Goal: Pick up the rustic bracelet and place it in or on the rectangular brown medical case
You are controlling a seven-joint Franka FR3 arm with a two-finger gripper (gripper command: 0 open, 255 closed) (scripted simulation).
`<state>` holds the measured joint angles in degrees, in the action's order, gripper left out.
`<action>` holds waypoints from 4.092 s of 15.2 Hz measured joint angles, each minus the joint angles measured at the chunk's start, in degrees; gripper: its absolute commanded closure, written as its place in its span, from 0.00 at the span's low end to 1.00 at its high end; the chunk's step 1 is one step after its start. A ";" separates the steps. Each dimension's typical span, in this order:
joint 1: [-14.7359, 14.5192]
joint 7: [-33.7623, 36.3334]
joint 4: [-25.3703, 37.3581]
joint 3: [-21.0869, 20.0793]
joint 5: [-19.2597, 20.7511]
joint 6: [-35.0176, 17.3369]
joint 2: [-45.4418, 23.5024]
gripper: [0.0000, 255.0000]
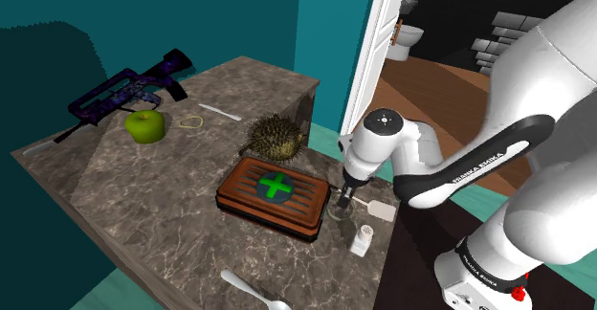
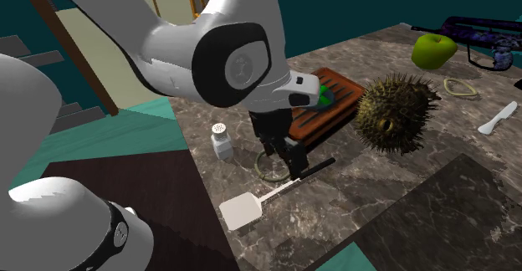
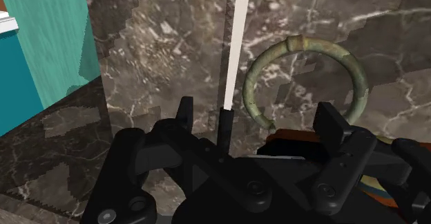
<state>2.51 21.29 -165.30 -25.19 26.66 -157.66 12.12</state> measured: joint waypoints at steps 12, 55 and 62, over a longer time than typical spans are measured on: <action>7.35 11.08 2.10 -2.74 15.62 -3.87 -7.73 1.00; -11.51 -19.10 6.11 9.69 -18.01 25.46 21.21 1.00; -9.71 -12.86 19.37 4.33 -15.48 26.51 7.73 1.00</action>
<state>-7.20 8.43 -145.93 -20.85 11.18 -131.15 19.85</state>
